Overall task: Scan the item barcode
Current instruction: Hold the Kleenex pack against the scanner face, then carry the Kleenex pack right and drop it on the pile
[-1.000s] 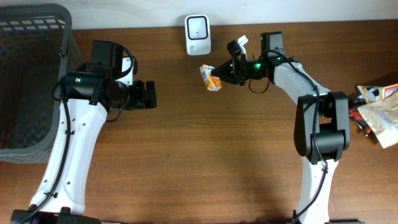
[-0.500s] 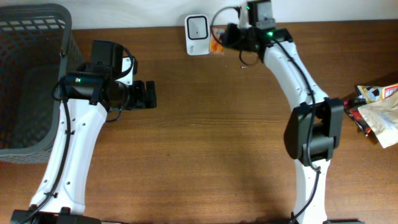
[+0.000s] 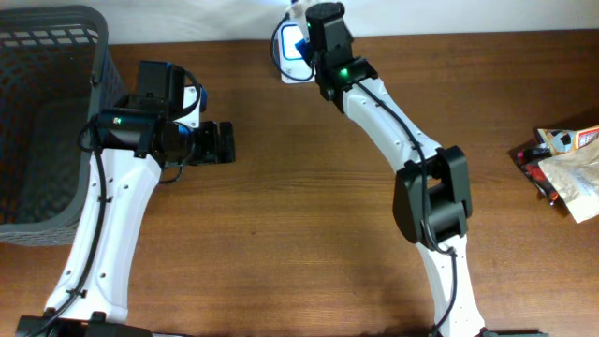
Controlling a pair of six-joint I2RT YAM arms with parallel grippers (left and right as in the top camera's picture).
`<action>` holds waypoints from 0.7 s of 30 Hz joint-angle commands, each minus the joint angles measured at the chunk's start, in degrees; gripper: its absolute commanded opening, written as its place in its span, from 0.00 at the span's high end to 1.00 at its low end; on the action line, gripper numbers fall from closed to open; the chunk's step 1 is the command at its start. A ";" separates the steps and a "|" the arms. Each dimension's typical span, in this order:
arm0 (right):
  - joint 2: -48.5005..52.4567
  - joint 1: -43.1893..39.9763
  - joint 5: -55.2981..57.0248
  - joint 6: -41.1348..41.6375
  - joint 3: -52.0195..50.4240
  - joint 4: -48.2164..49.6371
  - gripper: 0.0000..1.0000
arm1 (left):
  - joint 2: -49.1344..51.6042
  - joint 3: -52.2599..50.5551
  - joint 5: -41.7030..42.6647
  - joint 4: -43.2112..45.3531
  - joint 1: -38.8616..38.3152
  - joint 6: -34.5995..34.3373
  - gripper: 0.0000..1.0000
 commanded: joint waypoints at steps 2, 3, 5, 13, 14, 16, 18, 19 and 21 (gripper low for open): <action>2.82 0.37 -4.44 -3.80 0.70 1.16 0.96 | 0.02 -0.02 -0.39 0.11 -0.09 0.72 0.01; 2.95 0.37 -4.55 -3.80 0.70 1.14 0.96 | 0.02 -0.02 -0.39 0.11 -0.09 0.72 0.01; 3.02 0.37 -4.72 -3.80 0.70 1.16 0.96 | 0.02 -0.02 -0.39 0.11 -0.09 0.72 0.01; 1.79 -1.01 7.30 13.29 0.87 2.27 0.96 | 0.02 -0.02 -0.39 0.11 -0.09 0.72 0.01; 0.59 -1.84 10.12 15.45 0.87 1.14 0.96 | 0.02 -0.02 -0.39 0.11 -0.09 0.72 0.01; -2.84 -4.42 14.67 21.44 0.87 -3.15 0.96 | 0.02 -0.02 -0.39 0.11 -0.09 0.72 0.01; -7.63 -9.42 15.23 29.68 0.87 -11.34 0.96 | 0.02 -0.02 -0.39 0.11 -0.09 0.72 0.01; -9.53 -12.04 15.23 33.62 0.87 -15.13 0.96 | 0.02 -0.02 -0.39 0.11 -0.09 0.72 0.01; -12.46 -17.22 15.13 39.93 0.87 -22.29 0.96 | 0.02 -0.02 -0.39 0.11 -0.09 0.72 0.01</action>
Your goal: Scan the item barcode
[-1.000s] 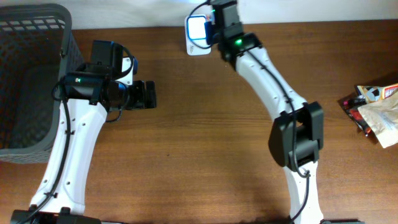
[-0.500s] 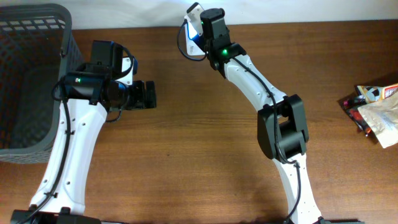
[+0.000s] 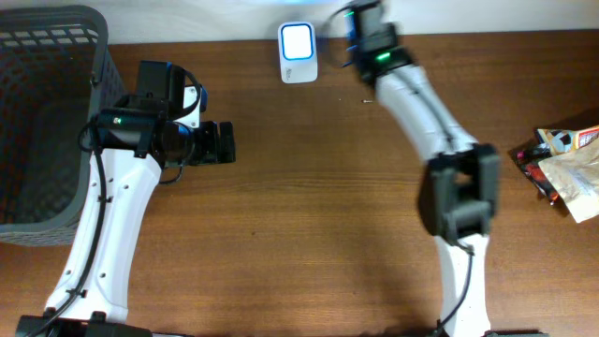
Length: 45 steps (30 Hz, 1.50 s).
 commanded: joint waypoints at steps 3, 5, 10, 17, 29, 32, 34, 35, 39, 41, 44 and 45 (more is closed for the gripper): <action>-10.73 -15.65 3.28 13.27 0.90 -16.35 0.96 | 0.02 -0.02 -0.39 0.13 -0.09 0.72 0.01; -10.51 -21.44 3.26 13.29 0.85 -23.80 0.96 | 0.02 -0.02 -0.39 0.13 -0.09 0.72 0.01; -9.97 -35.26 3.06 20.37 -0.31 -35.74 0.96 | 0.02 -0.02 -0.39 0.13 -0.09 0.72 0.01; -9.97 -48.83 -6.69 18.56 -5.97 -36.15 0.94 | 0.02 -0.02 -0.39 0.13 -0.09 0.72 0.01; -20.57 -47.71 -9.14 21.07 -4.98 -44.57 0.01 | 0.02 -0.02 -0.39 0.13 -0.09 0.72 0.01; -31.06 -47.54 -14.88 23.34 -5.01 -49.53 0.01 | 0.02 -0.02 -0.39 0.13 -0.09 0.72 0.01; -37.57 -47.23 -20.09 23.34 -5.05 -53.42 0.02 | 0.02 -0.02 -0.39 0.13 -0.09 0.72 0.01; -40.94 -46.62 -21.94 23.30 -5.27 -55.32 0.02 | 0.02 -0.02 -0.39 0.13 -0.09 0.72 0.01; -54.34 -39.45 -24.46 20.04 -9.49 -58.77 0.02 | 0.02 -0.02 -0.39 0.13 -0.09 0.72 0.01; -62.03 -33.62 -24.50 19.65 -14.38 -58.93 0.01 | 0.02 -0.02 -0.39 0.13 -0.09 0.72 0.01; -75.08 -24.55 -24.52 19.74 -25.57 -58.82 0.02 | 0.02 -0.02 -0.39 0.13 -0.09 0.72 0.01; -79.41 -22.47 -25.00 20.37 -29.57 -58.84 0.01 | 0.02 -0.02 -0.39 0.13 -0.09 0.72 0.01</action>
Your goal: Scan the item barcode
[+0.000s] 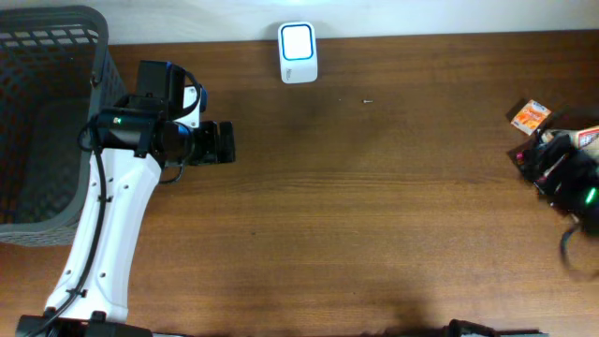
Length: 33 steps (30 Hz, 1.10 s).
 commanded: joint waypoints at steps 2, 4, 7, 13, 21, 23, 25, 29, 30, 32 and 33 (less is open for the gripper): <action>-14.97 6.62 -4.17 0.02 -14.14 -0.04 0.02 | 0.02 -0.02 -0.37 0.13 -0.09 0.72 0.01; -21.49 6.75 -4.17 0.02 -19.43 -0.07 0.02 | 0.02 -0.02 -0.37 0.13 -0.09 0.72 0.01; -25.83 6.75 -4.17 0.02 -21.62 -1.79 0.01 | 0.02 -0.02 -0.37 0.13 -0.09 0.72 0.01; -26.08 6.75 -2.93 -0.20 -21.62 -4.63 0.02 | 0.02 -0.02 -0.37 0.13 -0.09 0.72 0.01; -39.69 9.07 -10.75 -14.05 -43.93 22.86 0.02 | 0.02 -0.02 -0.37 0.13 -0.09 0.72 0.01; -44.52 9.25 -12.70 -15.26 -52.96 32.35 0.01 | 0.02 -0.02 -0.37 0.13 -0.09 0.72 0.01; -49.31 12.59 -12.79 -15.65 -62.97 43.23 0.02 | 0.02 -0.02 -0.37 0.13 -0.09 0.72 0.01; -56.92 17.27 -13.00 -16.57 -77.66 59.45 0.02 | 0.02 -0.02 -0.37 0.13 -0.09 0.72 0.01; -57.75 17.27 -13.07 -16.57 -79.52 61.77 0.02 | 0.02 -0.02 -0.37 0.13 -0.09 0.72 0.01; -60.33 17.20 -12.96 -16.83 -84.98 69.20 0.02 | 0.02 -0.02 -0.37 0.13 -0.09 0.72 0.01; -61.11 17.22 -12.98 -17.09 -86.62 71.95 0.02 | 0.02 -0.02 -0.37 0.13 -0.09 0.72 0.01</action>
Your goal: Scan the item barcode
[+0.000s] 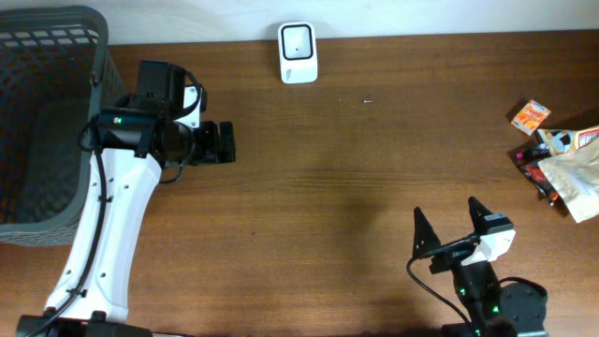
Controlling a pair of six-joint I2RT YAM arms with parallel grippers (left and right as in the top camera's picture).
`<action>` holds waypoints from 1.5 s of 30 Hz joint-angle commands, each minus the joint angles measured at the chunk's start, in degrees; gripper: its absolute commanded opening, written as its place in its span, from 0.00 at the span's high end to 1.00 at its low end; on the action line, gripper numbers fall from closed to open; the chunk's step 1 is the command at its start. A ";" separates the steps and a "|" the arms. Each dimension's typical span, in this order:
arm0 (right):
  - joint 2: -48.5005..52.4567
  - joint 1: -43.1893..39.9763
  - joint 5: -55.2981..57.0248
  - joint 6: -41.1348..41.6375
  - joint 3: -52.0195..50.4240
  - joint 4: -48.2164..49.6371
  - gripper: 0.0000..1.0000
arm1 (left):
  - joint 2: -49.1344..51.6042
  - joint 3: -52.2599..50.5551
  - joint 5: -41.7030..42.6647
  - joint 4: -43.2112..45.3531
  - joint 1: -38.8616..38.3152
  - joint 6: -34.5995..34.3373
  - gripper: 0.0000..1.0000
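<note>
The white barcode scanner (298,41) stands at the table's far edge, its window dim. A small orange packet (530,114) lies alone at the far right, just above a pile of snack packets (566,167). My right gripper (449,227) sits low at the near edge, right of centre; it is open and holds nothing. My left gripper (221,142) hovers at the left beside the basket and points right, with nothing seen in it. Its fingers read as one dark block.
A dark grey mesh basket (56,37) fills the far left corner. A tiny speck (367,100) lies on the wood right of the scanner. The brown table (328,178) stretches between the two arms.
My right arm has left the packet pile at the far right and now sits at the near edge with its gripper open. The scanner's window has gone from bright to dim. The left arm is unchanged.
First my right gripper was at the scanner's lit window. Then it stood to the right of the scanner. Later it was at the far right by the pile, where the orange packet had appeared. Now it is back at the near edge, open.
</note>
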 commanded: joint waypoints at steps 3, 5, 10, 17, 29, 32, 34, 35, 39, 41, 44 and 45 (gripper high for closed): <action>-2.36 0.52 -0.55 -4.04 -6.91 10.32 0.02 | 0.02 -0.02 -0.37 0.04 -0.09 0.72 0.01; -2.36 0.50 -0.57 -7.45 -8.92 13.60 0.02 | 0.02 -0.02 -0.37 0.04 -0.09 0.72 0.01; -2.36 0.46 0.46 -9.81 -16.04 23.06 0.02 | 0.02 -0.02 -0.37 0.04 -0.09 0.72 0.01; -2.36 -2.89 7.56 -8.44 -16.04 15.58 0.02 | 0.02 -0.02 -0.37 0.04 -0.09 0.72 0.01; -2.36 -3.72 10.91 -4.85 -16.04 12.55 0.02 | 0.02 -0.02 -0.37 0.04 -0.09 0.72 0.01; -2.36 -3.72 10.93 -5.35 -16.04 12.55 0.02 | 0.02 -0.02 -0.37 0.04 -0.09 0.72 0.01; -2.36 -3.72 10.78 -8.55 -16.04 12.55 0.01 | 0.02 -0.02 -0.37 0.04 -0.09 0.72 0.01; -2.36 -3.72 10.93 -8.55 -16.04 12.55 0.02 | 0.02 -0.02 -0.37 0.04 -0.09 0.72 0.01; -2.36 -3.72 9.90 -7.87 -16.04 12.57 0.02 | 0.02 -0.02 -0.37 0.04 -0.09 0.72 0.01; -2.36 -3.72 9.90 -7.87 -16.04 12.57 0.02 | 0.02 -0.02 -0.37 0.04 -0.09 0.72 0.01; -2.36 -3.72 9.88 -7.87 -16.04 12.57 0.02 | 0.02 -0.02 -0.37 0.04 -0.09 0.72 0.01; -2.36 -3.72 9.88 -7.87 -16.04 12.57 0.02 | 0.02 -0.02 -0.37 0.04 -0.09 0.72 0.01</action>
